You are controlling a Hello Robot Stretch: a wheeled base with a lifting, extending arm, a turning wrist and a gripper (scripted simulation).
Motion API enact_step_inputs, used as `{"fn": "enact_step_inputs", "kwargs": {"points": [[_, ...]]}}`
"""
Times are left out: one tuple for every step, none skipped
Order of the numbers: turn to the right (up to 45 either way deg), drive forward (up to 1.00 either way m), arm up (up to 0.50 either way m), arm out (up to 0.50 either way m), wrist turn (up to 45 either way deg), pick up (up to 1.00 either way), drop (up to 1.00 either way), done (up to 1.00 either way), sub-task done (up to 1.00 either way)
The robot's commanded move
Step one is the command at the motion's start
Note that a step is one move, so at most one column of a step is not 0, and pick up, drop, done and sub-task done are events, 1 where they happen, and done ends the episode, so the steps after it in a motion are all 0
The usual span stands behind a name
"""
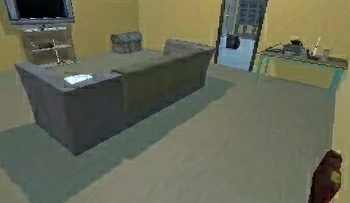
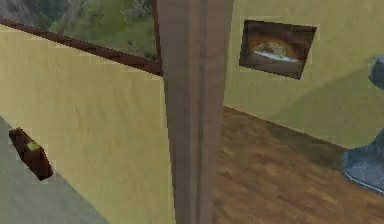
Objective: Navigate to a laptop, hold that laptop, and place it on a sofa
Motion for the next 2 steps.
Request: {"fn": "enact_step_inputs", "kwargs": {"points": [[33.0,0.00,0.00,0.00,0.0,0.00,0.00,0.00,0.00],[0.0,1.00,0.00,0.00,0.0,0.00,0.00,0.00,0.00]]}}
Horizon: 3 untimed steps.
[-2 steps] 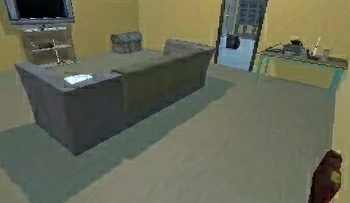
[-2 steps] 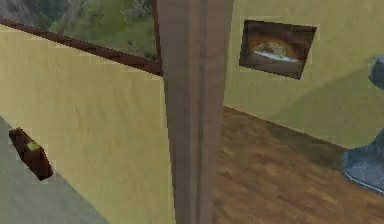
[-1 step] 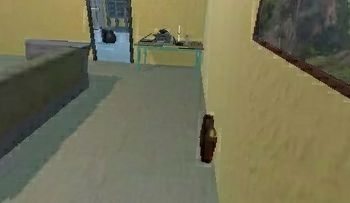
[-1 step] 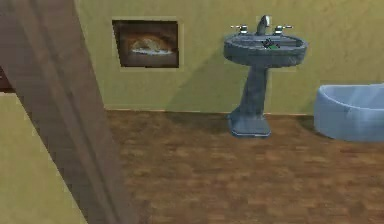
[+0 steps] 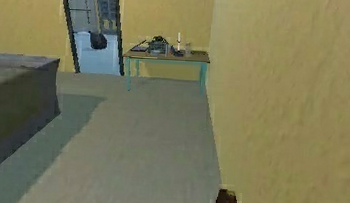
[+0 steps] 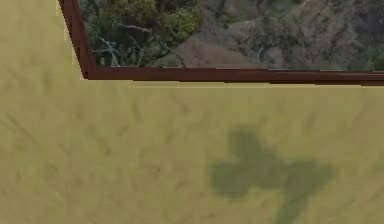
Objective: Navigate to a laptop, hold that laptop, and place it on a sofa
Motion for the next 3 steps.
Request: {"fn": "enact_step_inputs", "kwargs": {"points": [[0.0,1.00,0.00,0.00,0.0,0.00,0.00,0.00,0.00],[0.0,1.00,0.00,0.00,0.0,0.00,0.00,0.00,0.00],[0.0,0.60,0.00,0.00,0.0,0.00,0.00,0.00,0.00]]}}
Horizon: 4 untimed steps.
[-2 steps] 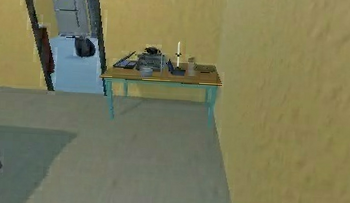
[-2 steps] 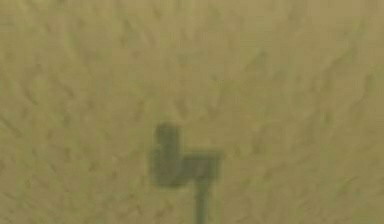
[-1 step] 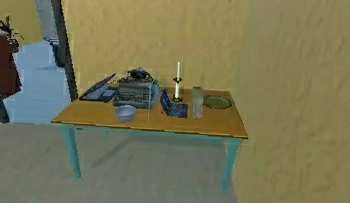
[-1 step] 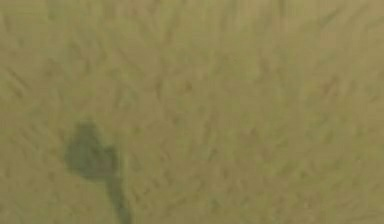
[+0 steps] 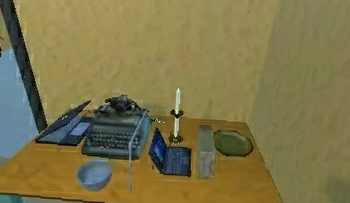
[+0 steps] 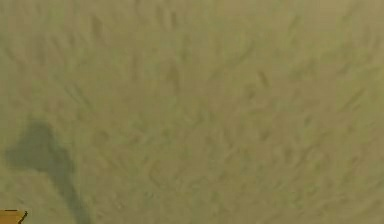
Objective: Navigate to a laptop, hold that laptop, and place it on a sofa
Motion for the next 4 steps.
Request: {"fn": "enact_step_inputs", "kwargs": {"points": [[-45.0,0.00,0.00,0.00,0.0,0.00,0.00,0.00,0.00],[-39.0,0.00,0.00,0.00,0.0,0.00,0.00,0.00,0.00],[0.0,0.00,0.50,0.00,0.0,0.00,0.00,0.00,0.00],[0.0,0.00,0.22,0.00,0.0,0.00,0.00,0.00,0.00]]}}
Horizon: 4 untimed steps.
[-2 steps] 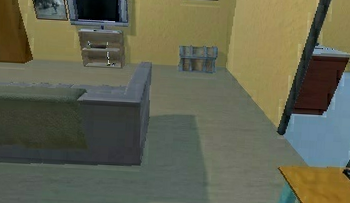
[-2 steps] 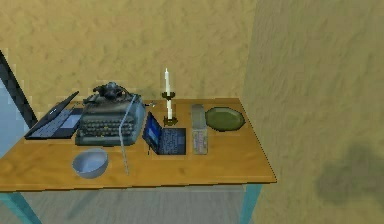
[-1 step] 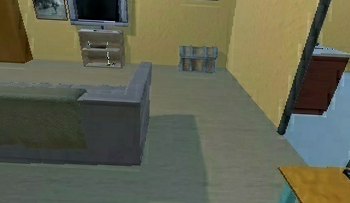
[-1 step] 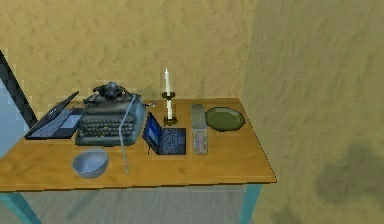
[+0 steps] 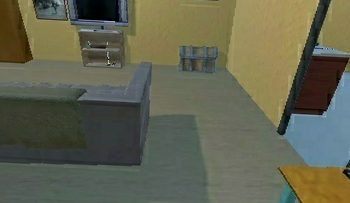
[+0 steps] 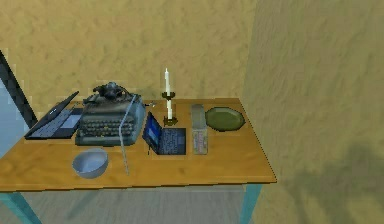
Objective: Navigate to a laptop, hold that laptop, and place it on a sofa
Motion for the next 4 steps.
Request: {"fn": "enact_step_inputs", "kwargs": {"points": [[0.0,0.00,0.00,0.50,0.0,0.00,0.00,0.00,0.00],[0.0,0.00,0.00,0.00,45.0,0.00,0.00,0.00,0.00],[0.0,0.00,0.00,0.00,45.0,0.00,0.00,0.00,0.00],[0.0,0.00,0.00,0.00,45.0,0.00,0.00,0.00,0.00]]}}
